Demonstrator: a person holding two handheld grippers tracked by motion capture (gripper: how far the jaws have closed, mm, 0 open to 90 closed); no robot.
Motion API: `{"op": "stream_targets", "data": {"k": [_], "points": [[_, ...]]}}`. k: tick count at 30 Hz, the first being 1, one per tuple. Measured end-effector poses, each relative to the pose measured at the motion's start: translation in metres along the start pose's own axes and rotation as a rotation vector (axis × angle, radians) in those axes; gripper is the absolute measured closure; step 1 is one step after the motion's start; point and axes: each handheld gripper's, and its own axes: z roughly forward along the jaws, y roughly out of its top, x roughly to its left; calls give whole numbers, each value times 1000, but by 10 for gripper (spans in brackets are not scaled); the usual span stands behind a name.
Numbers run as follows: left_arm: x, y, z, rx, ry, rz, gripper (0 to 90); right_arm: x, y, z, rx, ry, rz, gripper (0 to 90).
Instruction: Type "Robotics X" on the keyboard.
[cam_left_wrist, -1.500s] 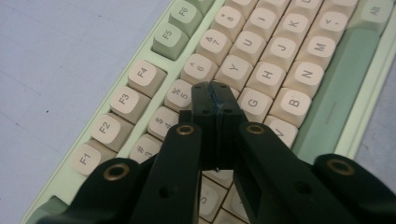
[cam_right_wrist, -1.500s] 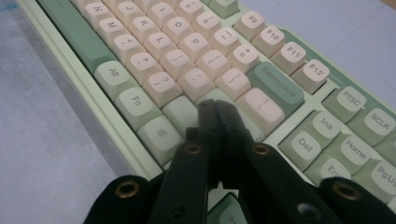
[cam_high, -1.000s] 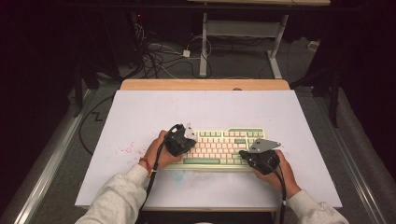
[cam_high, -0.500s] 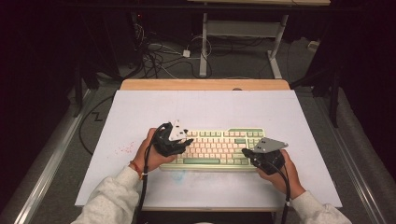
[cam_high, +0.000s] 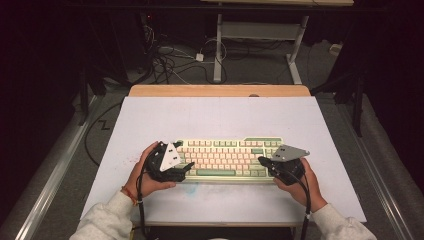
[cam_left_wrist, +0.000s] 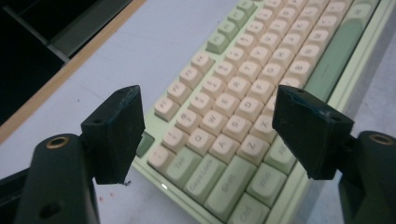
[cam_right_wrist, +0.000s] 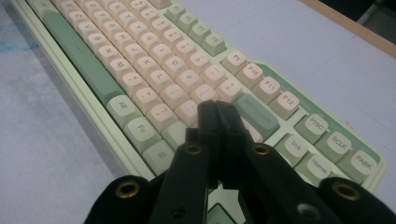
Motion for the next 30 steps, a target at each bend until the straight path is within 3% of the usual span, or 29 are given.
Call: {"op": "stream_targets", "data": {"k": [3, 7, 15, 30], "points": [[-2, -8, -2, 8, 5, 10, 240, 1, 2, 3, 1, 4, -8, 900], [-4, -23, -9, 2, 13, -42, 252, 2, 5, 7, 2, 10, -10, 900], [-7, -48, -21, 48, 14, -79, 240, 10, 23, 32, 18, 38, -44, 900], [-5, -62, -32, 92, 35, -89, 238, 19, 44, 69, 46, 52, -76, 900]]}}
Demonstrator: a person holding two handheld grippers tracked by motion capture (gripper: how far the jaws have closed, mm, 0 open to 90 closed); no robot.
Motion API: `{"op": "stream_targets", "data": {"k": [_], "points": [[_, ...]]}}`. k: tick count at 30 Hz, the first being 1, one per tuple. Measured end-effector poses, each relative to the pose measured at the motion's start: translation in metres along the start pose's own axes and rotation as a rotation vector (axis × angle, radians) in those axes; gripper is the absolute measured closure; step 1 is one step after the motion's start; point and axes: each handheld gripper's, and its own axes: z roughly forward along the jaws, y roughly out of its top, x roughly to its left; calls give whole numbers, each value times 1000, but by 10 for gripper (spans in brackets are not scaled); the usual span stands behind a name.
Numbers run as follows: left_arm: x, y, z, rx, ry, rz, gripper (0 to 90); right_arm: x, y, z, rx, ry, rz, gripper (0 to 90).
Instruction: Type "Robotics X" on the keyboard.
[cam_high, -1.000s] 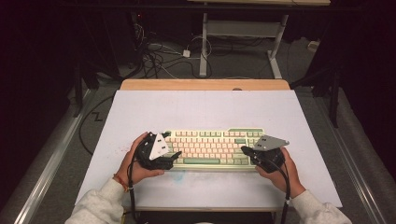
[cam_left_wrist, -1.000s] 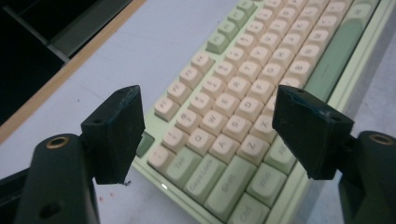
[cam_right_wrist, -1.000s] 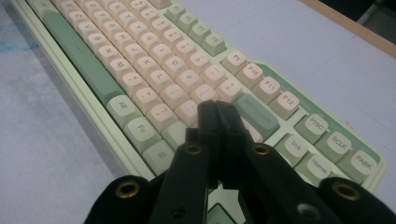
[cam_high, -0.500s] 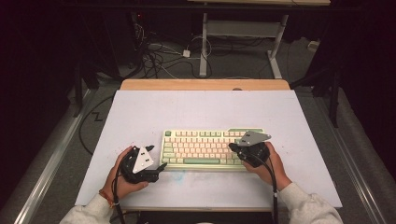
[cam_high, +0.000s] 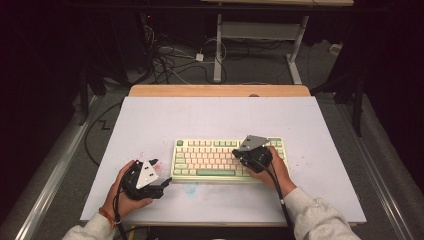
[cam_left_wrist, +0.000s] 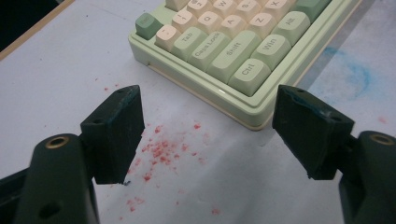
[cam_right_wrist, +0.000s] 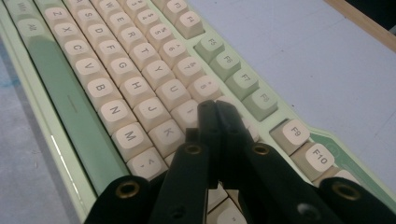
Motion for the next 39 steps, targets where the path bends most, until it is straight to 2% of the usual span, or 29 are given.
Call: {"op": "stream_targets", "data": {"k": [4, 10, 14, 18, 20, 22, 29, 31, 32, 33, 35, 36, 39], "points": [[-1, 0, 1, 10, -4, 8, 238, 0, 2, 4, 6, 0, 7, 900], [-1, 0, 1, 10, -3, 9, 238, 0, 3, 9, 18, 6, -9, 900], [-1, 0, 2, 13, -7, 11, 238, 0, 2, 13, 53, 6, -17, 900], [-1, 0, 2, 13, -8, 11, 238, 1, 2, 10, 39, 5, -7, 900], [-1, 0, 2, 15, -9, 12, 238, 0, 3, 4, 3, 6, 6, 900], [-1, 0, 2, 15, -8, 12, 238, 0, 3, 2, -7, 8, 6, 900], [-1, 0, 2, 22, -6, 15, 238, -1, 0, -17, -101, 11, 27, 803], [-1, 0, 2, 21, -7, 14, 238, -1, -1, -20, -108, 3, 29, 791], [-1, 0, 2, 22, -6, 15, 238, -2, -2, -22, -115, 0, 30, 768], [-1, 0, 2, 23, -5, 14, 238, -3, -3, -27, -138, -3, 29, 704], [-1, 0, 3, 24, -6, 15, 238, -3, -4, -30, -147, -12, 29, 687], [-1, 0, 3, 23, -7, 16, 238, -4, -5, -34, -170, -14, 34, 604], [-1, 1, 3, 24, -8, 15, 238, -4, -7, -41, -189, -25, 45, 524]]}}
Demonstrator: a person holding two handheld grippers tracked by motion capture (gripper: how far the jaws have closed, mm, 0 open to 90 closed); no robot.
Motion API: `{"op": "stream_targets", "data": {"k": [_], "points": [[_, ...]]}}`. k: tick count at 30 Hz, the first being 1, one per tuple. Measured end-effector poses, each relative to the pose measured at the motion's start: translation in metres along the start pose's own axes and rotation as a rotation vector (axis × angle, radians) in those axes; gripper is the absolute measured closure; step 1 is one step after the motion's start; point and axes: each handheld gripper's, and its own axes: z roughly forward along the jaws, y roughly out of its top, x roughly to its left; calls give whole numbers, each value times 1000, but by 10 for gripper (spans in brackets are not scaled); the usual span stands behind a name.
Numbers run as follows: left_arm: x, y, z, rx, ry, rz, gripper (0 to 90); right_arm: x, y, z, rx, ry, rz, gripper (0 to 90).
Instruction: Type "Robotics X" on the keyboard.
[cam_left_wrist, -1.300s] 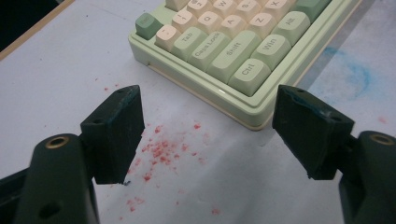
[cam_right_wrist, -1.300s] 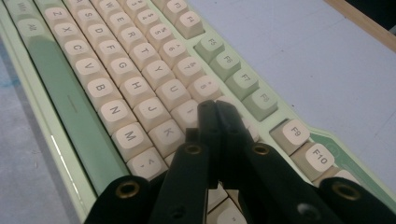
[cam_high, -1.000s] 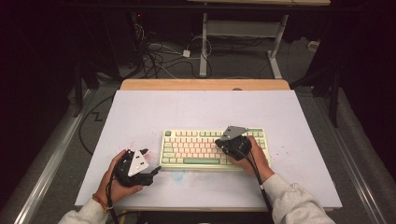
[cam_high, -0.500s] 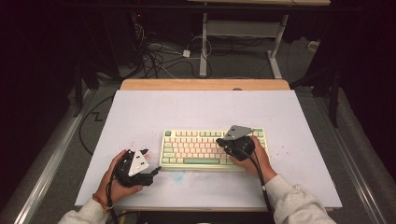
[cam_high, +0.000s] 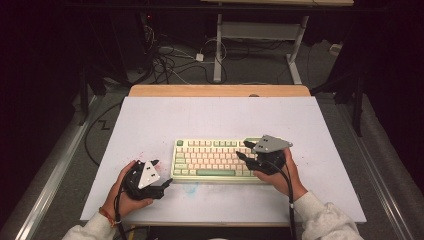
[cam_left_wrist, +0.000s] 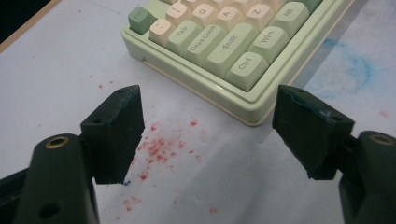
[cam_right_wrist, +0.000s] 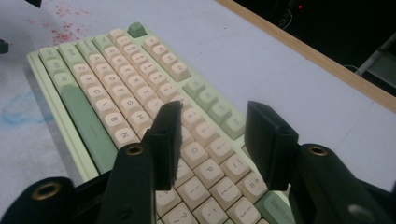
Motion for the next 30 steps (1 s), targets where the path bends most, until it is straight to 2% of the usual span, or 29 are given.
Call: {"op": "stream_targets", "data": {"k": [1, 5, 8, 13, 20, 25, 30], "points": [[0, 0, 0, 0, -1, -1, 238, 0, 0, 0, 0, 0, 0, 524], [0, 0, 0, -2, -3, -4, 238, 1, -4, -9, -20, -25, -17, 412], [0, 0, 0, -3, -1, -7, 238, 1, -9, -18, -41, -40, -9, 359], [0, 1, -1, -9, -3, -18, 238, 0, -18, -30, -64, -90, 2, 282], [1, 3, -4, -34, -16, -34, 253, -2, -32, -42, -63, -133, 29, 235], [1, 6, -5, -45, -34, -58, 312, -1, -43, -50, -50, -161, 29, 227], [2, 11, -4, -51, -50, -62, 346, 2, -53, -56, -40, -173, 37, 226]]}}
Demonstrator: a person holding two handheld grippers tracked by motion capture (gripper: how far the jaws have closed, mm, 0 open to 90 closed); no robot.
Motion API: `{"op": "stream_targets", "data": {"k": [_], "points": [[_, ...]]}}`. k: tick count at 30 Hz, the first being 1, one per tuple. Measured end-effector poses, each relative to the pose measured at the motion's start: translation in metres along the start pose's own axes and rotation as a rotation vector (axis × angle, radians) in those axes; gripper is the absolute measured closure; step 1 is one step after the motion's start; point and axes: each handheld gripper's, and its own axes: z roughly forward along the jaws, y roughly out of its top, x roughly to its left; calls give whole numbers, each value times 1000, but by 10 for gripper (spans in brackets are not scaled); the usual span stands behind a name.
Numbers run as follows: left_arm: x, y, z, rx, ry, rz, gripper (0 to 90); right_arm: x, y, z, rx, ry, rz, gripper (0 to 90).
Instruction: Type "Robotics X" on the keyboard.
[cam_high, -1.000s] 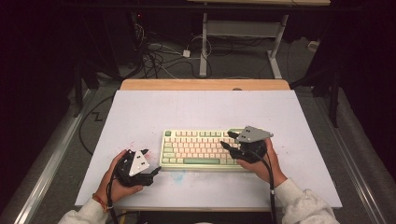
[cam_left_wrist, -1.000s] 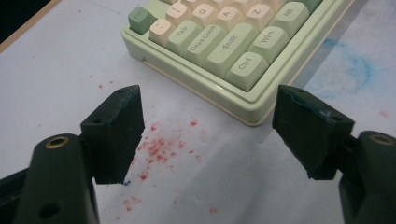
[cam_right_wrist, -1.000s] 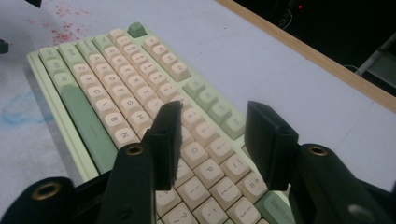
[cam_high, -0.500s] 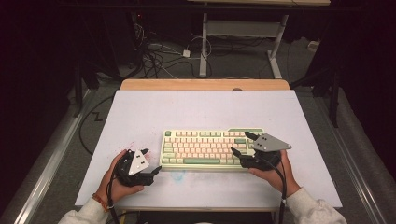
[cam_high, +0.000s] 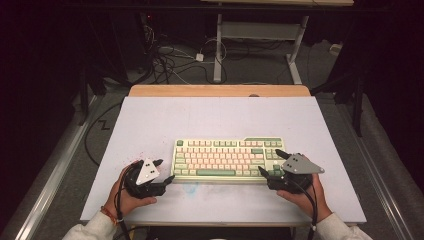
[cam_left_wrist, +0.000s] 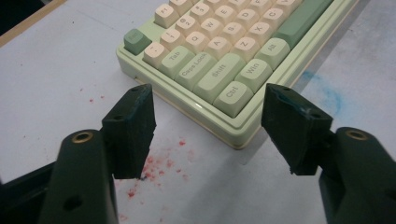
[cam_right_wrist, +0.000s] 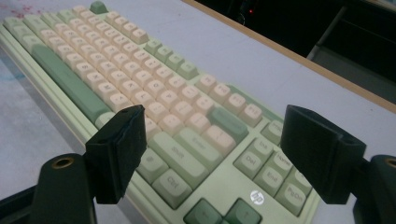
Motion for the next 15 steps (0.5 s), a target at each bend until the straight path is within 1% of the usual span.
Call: {"op": "stream_targets", "data": {"k": [2, 4, 5, 7, 8, 9, 11, 12, 14, 15], "points": [[1, 3, 1, 3, -5, -15, 370, 1, -4, -3, 0, -4, 6, 226], [1, 6, 2, 3, -27, -22, 401, 2, -6, -5, 7, 0, 9, 226], [1, 8, 4, 4, -40, -22, 440, 3, -7, -7, 11, -2, 5, 226], [1, 14, 6, 4, -80, -26, 537, 4, -9, -8, 14, 1, 14, 226], [1, 17, 8, 8, -98, -35, 603, 5, -10, -9, 17, 3, 15, 226], [0, 21, 10, 11, -121, -34, 673, 5, -11, -10, 19, 4, 16, 226], [-3, 29, 14, 1, -157, -15, 751, 7, -13, -10, 28, 9, 16, 226], [-6, 33, 16, 5, -167, -8, 784, 7, -13, -10, 30, 9, 14, 226], [-9, 40, 20, 10, -178, 16, 814, 8, -14, -9, 35, 13, 11, 226], [-10, 44, 22, 13, -189, 19, 833, 9, -14, -9, 37, 14, 6, 226]]}}
